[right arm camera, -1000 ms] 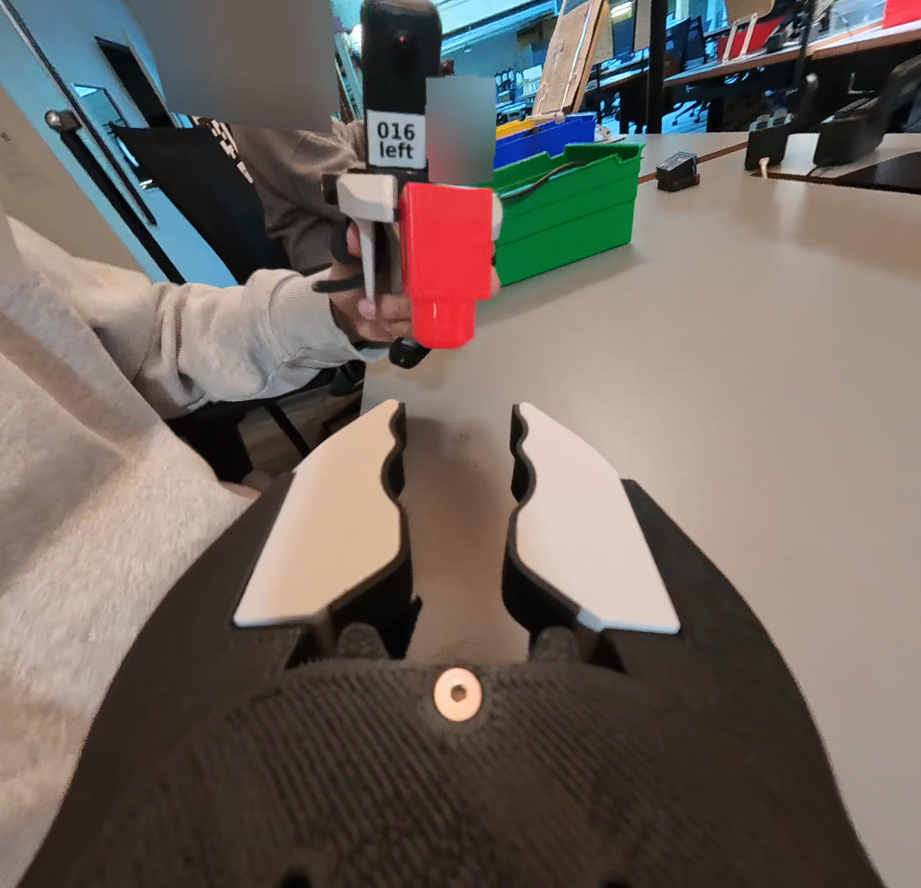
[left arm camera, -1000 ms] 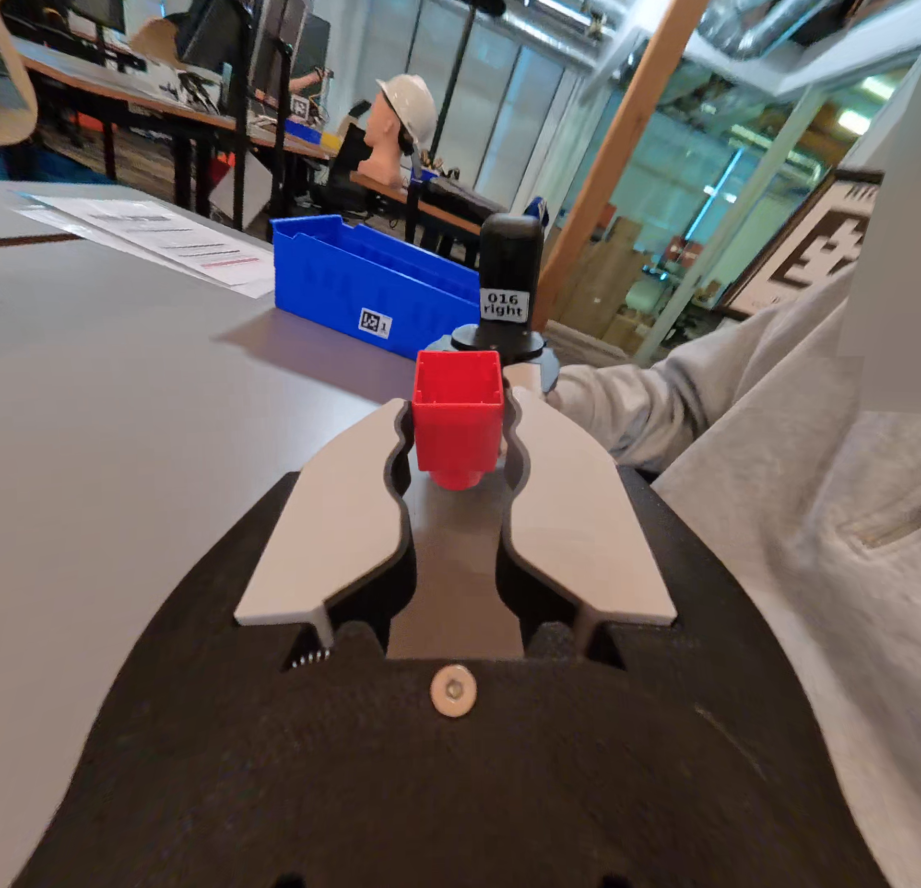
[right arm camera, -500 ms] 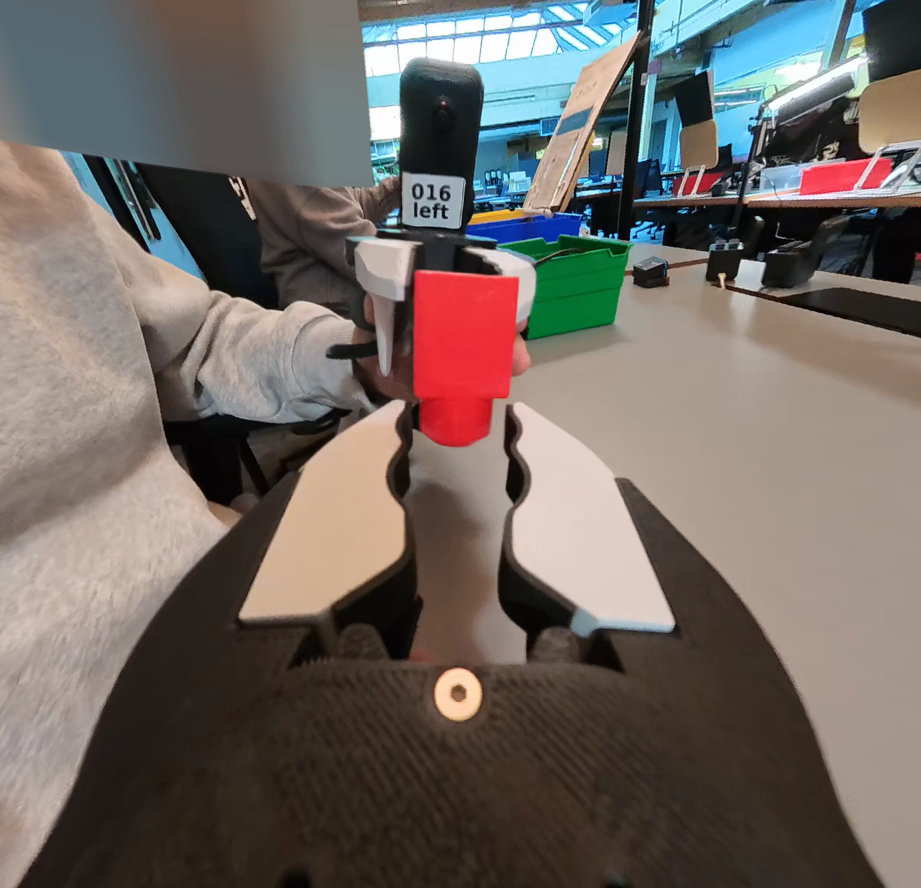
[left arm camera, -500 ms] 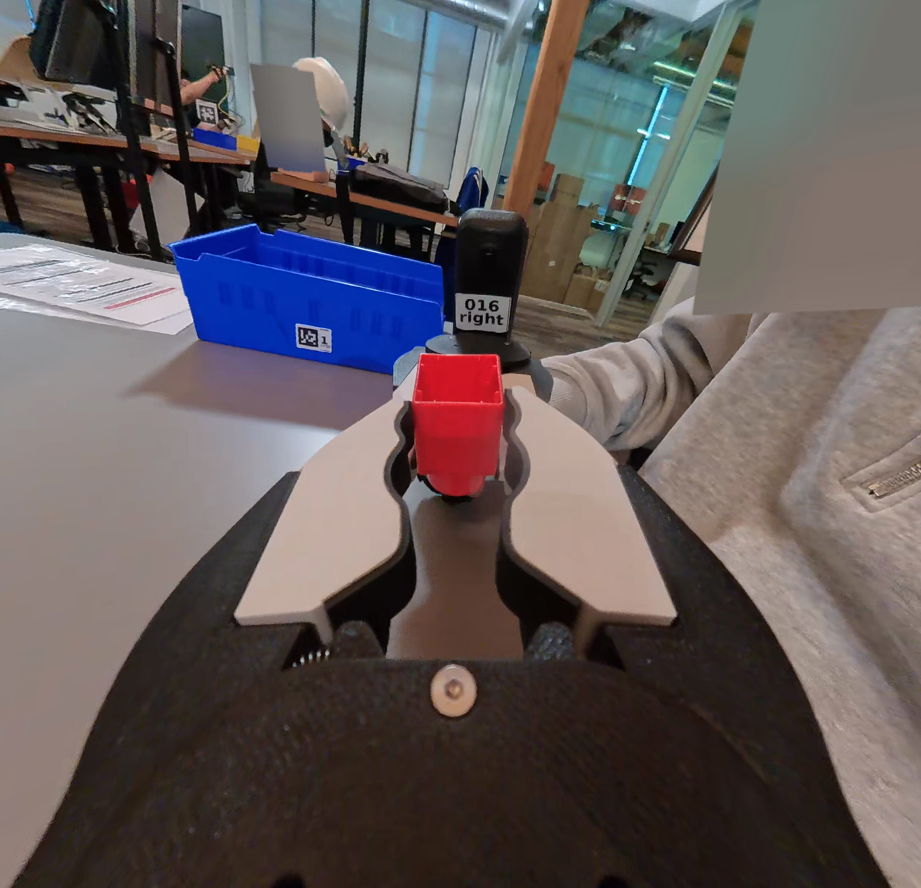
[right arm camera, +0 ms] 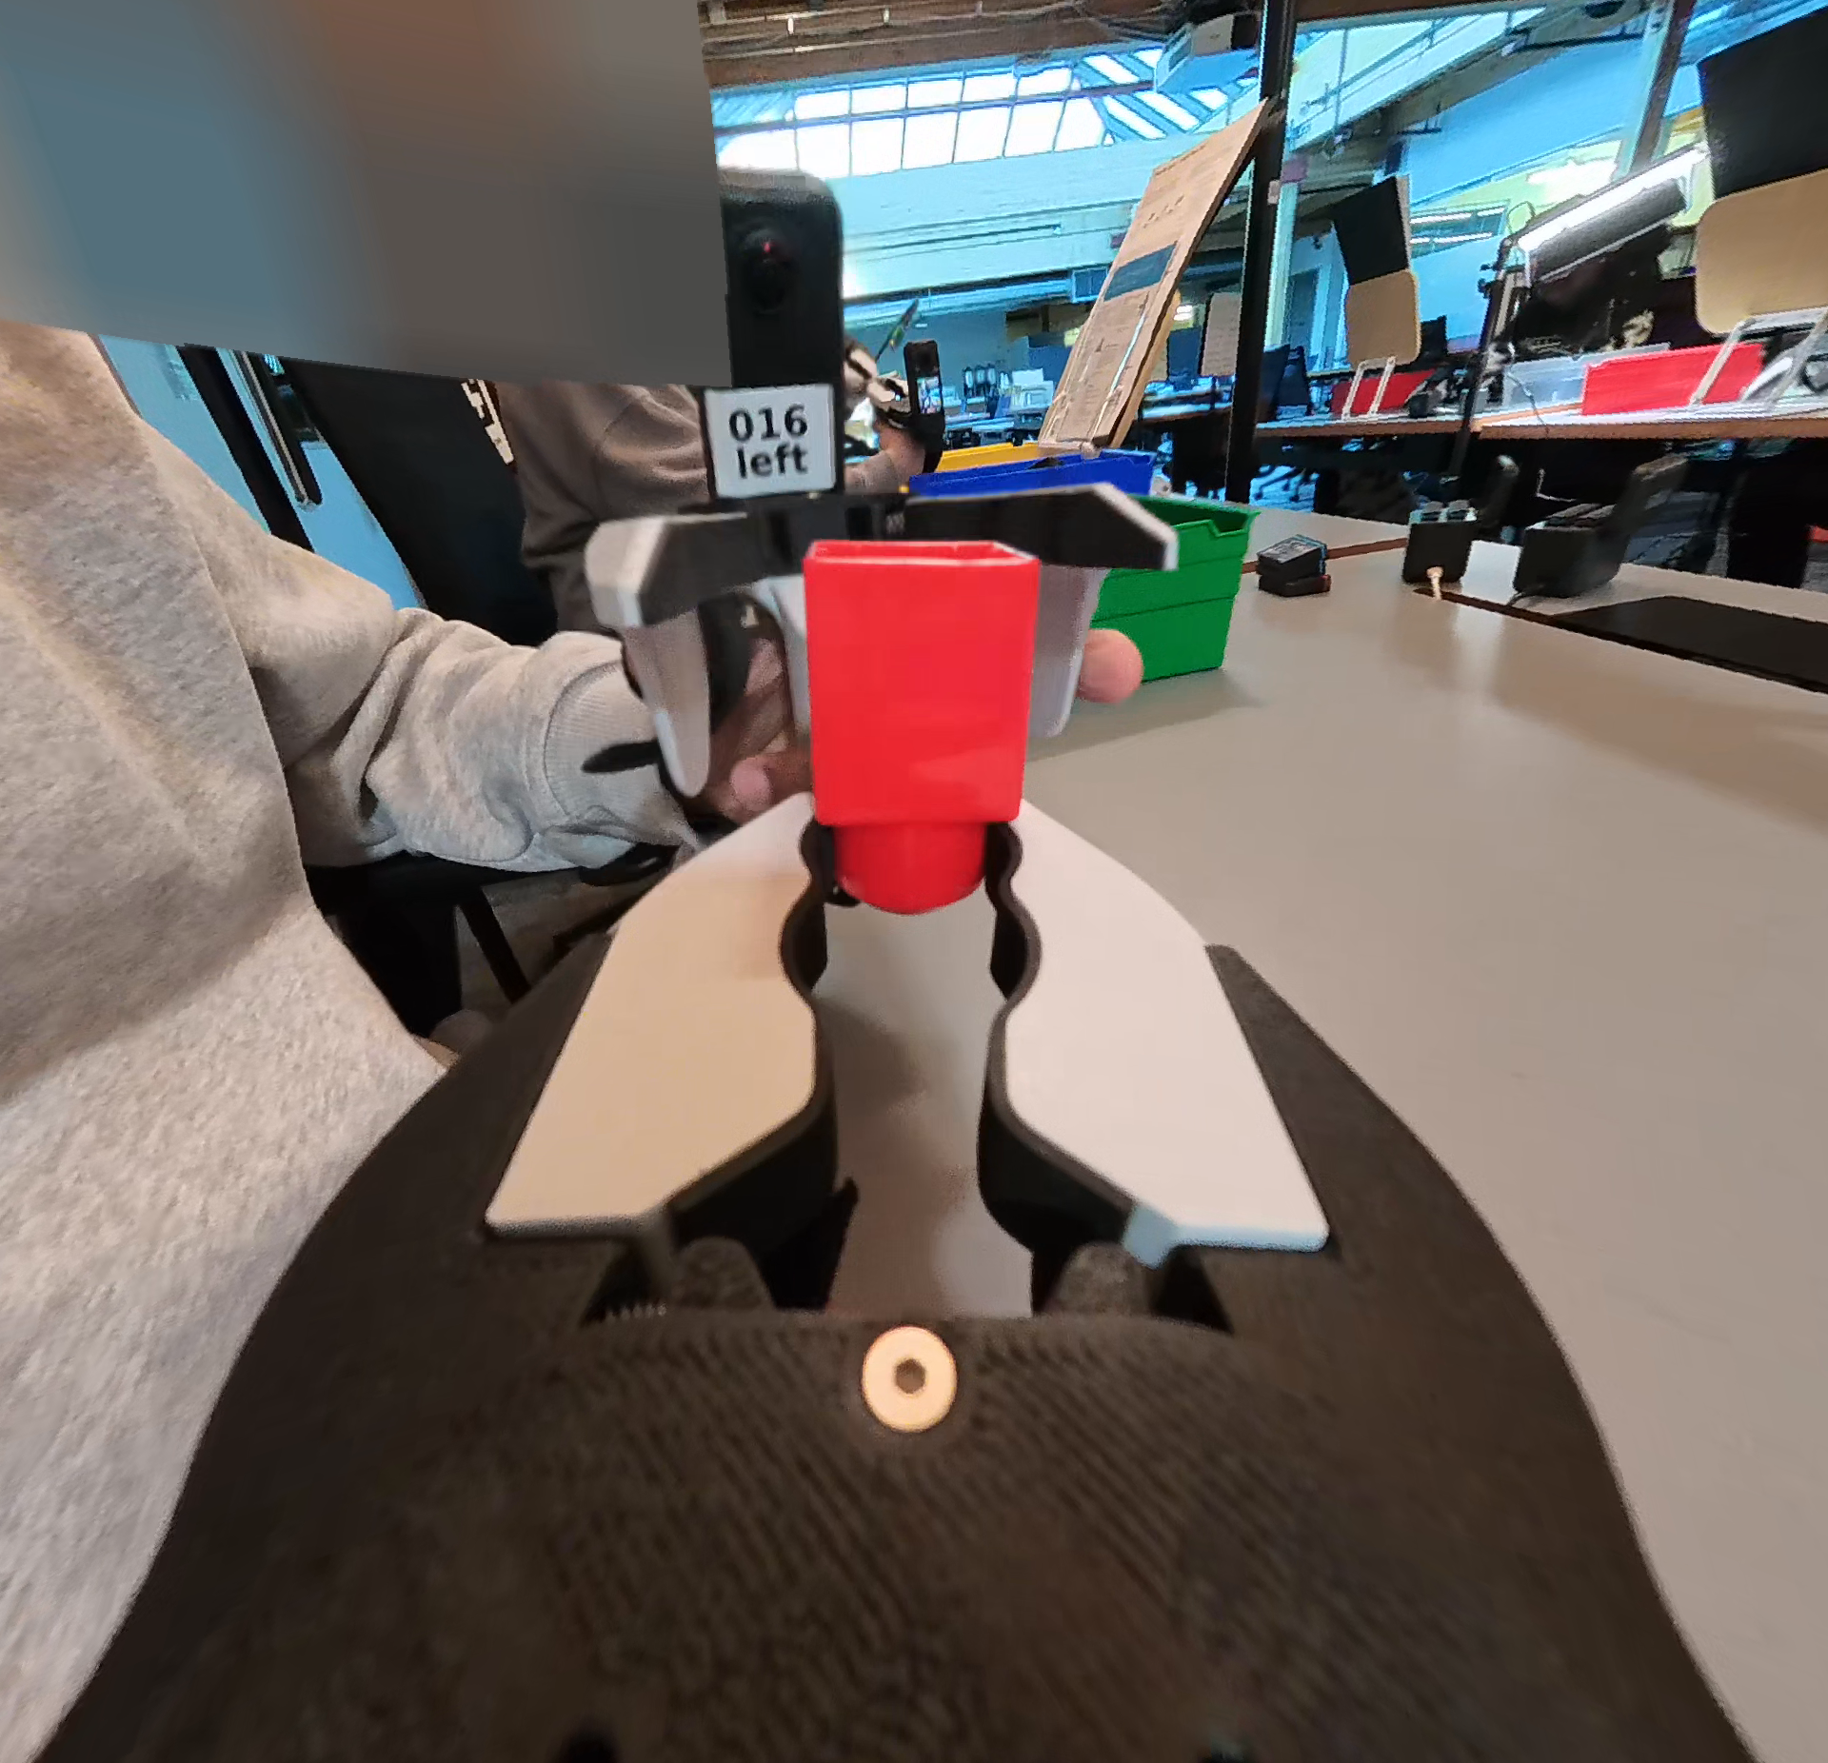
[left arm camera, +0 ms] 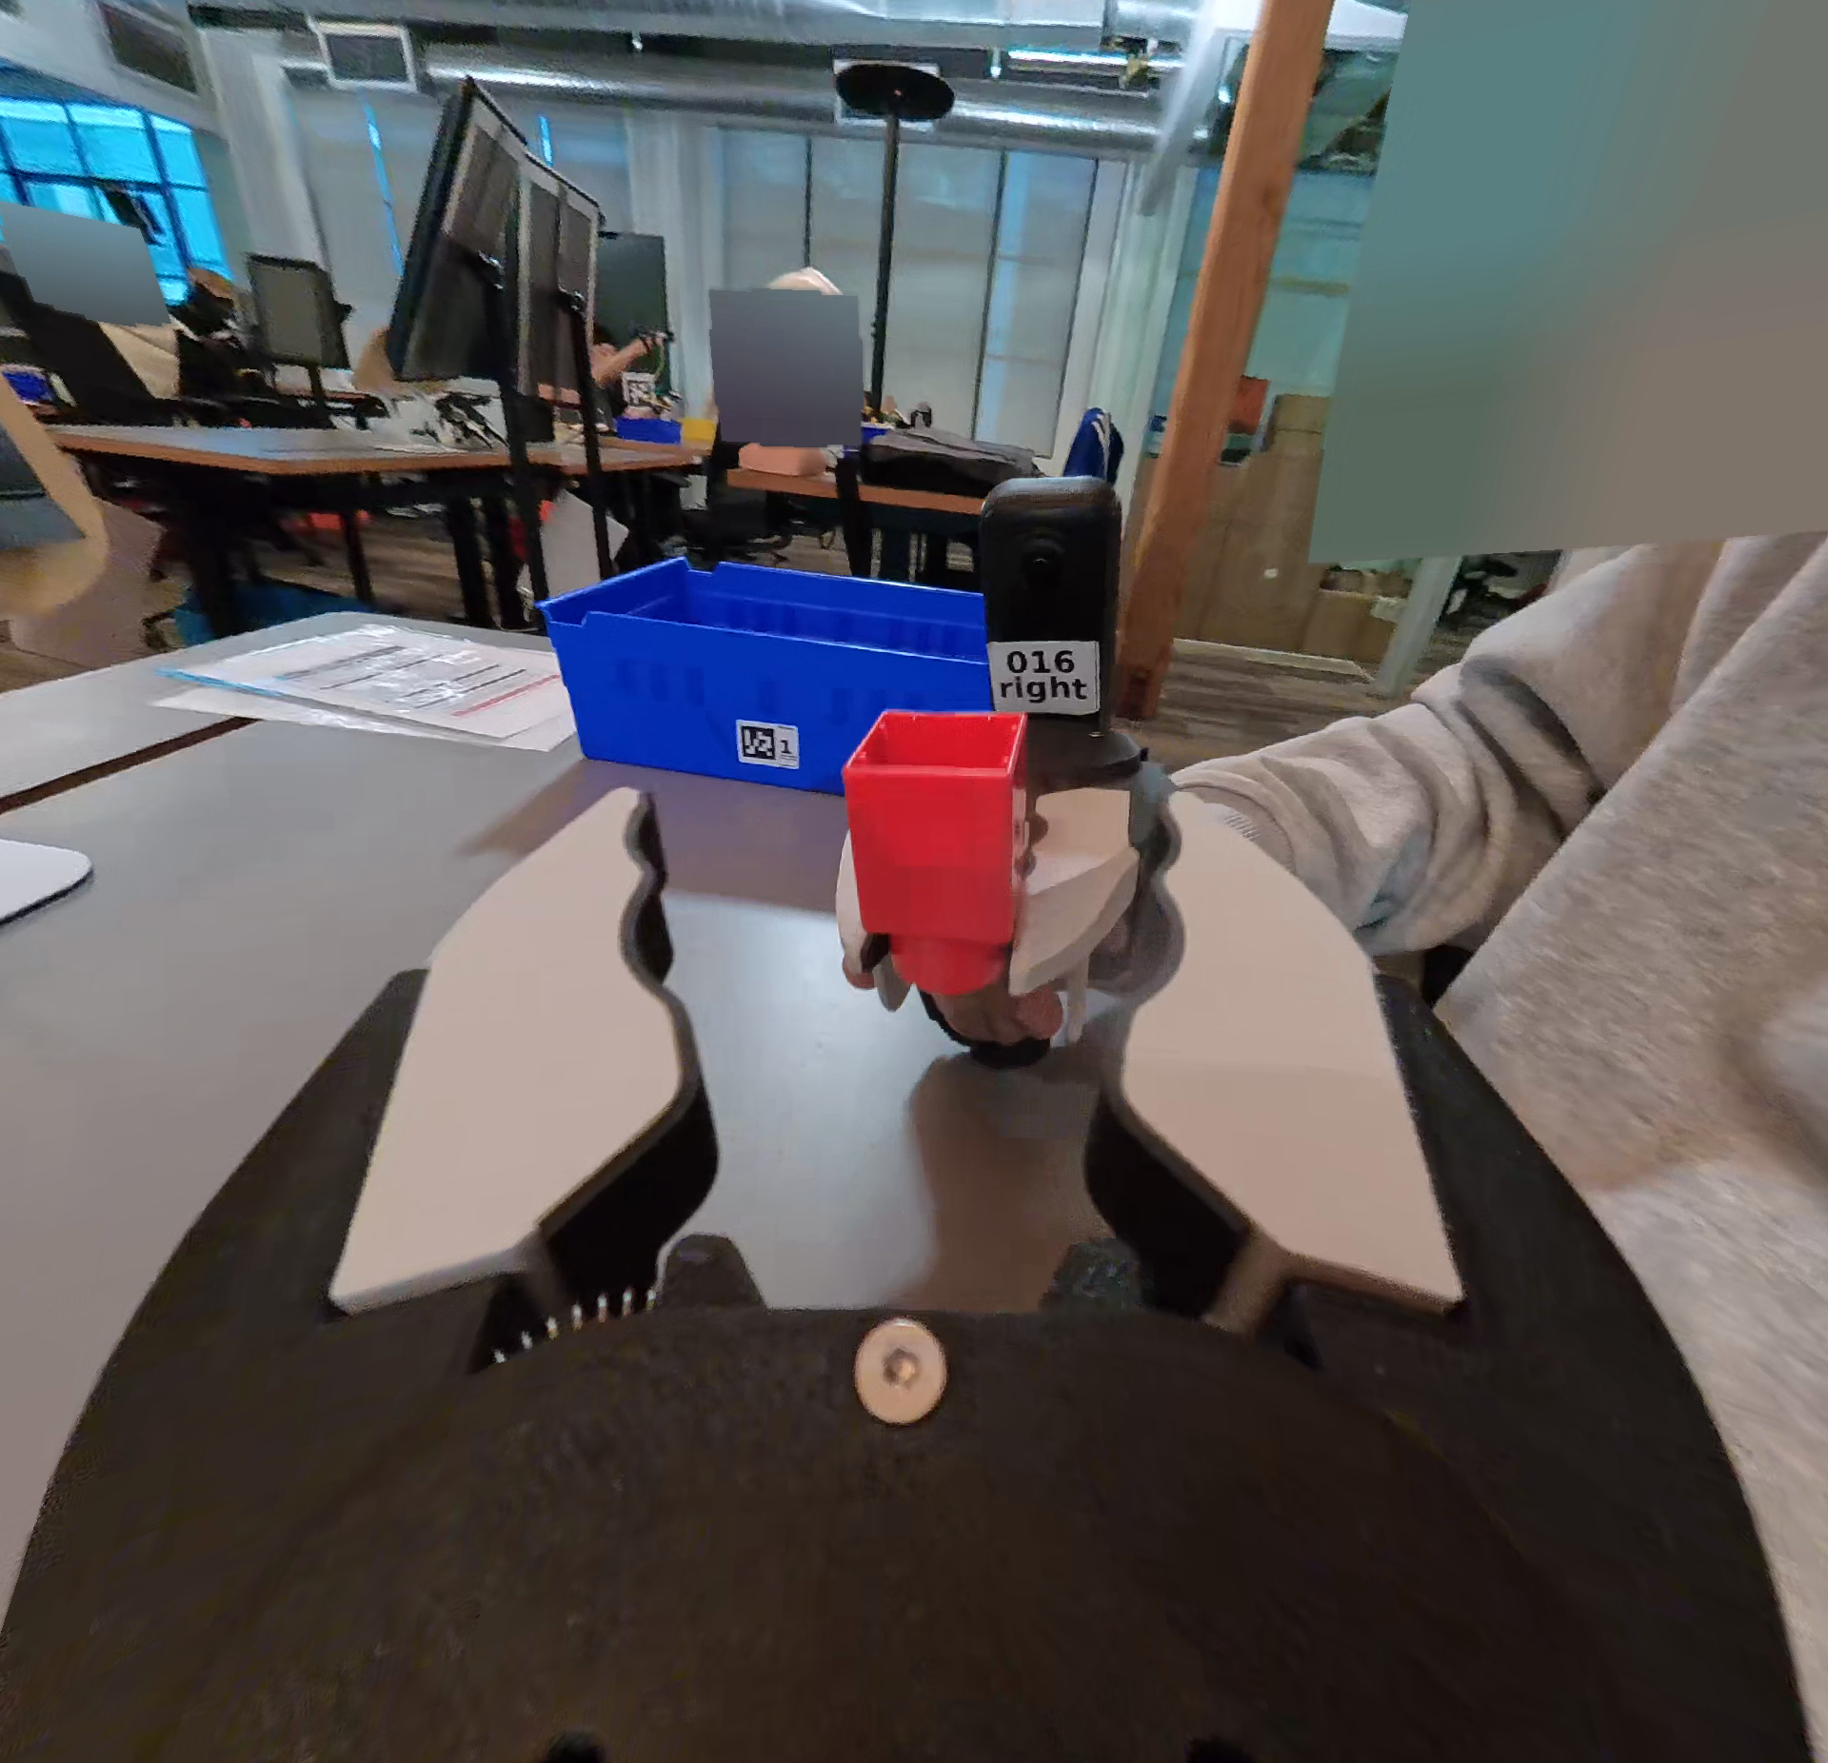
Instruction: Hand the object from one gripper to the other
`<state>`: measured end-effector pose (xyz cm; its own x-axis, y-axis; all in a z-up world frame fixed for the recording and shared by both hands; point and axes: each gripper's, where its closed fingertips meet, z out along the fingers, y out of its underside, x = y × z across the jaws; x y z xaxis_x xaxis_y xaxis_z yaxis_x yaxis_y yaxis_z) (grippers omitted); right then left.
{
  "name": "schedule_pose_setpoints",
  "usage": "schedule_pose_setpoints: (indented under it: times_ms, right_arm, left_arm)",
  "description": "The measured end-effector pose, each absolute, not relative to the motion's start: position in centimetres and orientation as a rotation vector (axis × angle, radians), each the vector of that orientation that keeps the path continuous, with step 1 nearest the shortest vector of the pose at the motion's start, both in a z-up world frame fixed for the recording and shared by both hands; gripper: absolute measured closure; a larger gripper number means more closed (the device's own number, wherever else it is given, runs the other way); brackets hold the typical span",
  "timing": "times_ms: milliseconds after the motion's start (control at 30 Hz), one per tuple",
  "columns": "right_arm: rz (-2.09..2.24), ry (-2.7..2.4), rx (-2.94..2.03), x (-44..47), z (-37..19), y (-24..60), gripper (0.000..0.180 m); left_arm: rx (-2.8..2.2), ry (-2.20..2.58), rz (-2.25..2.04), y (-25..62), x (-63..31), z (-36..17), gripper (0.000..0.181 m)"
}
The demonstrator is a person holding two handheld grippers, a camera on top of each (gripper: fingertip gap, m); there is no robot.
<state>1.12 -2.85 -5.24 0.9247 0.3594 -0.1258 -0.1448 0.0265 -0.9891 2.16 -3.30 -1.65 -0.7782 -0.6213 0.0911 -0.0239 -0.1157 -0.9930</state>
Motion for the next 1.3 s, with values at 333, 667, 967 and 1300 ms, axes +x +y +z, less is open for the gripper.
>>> schedule_pose_setpoints:
  times_ms: [333,667,967,1300]
  right_arm:
    - [0.394,-0.079,-1.382,4.5,-3.3,-5.0,0.149]
    - [0.383,-0.173,-1.422,2.4,-3.9,-4.5,0.149]
    - [0.383,-0.191,-1.478,1.4,-4.9,-3.8,0.149]
    - [0.405,-0.243,-1.515,-0.5,-5.6,-3.2,0.149]
  left_arm:
    - [-0.801,1.914,-1.905,-3.3,2.9,-6.5,0.098]
    - [-0.778,1.904,-1.828,-3.8,2.8,-6.4,0.129]
    - [-0.673,1.820,-1.909,-5.3,1.3,-3.5,0.116]
    - [-0.669,1.846,-1.906,-5.8,0.9,-3.5,0.142]
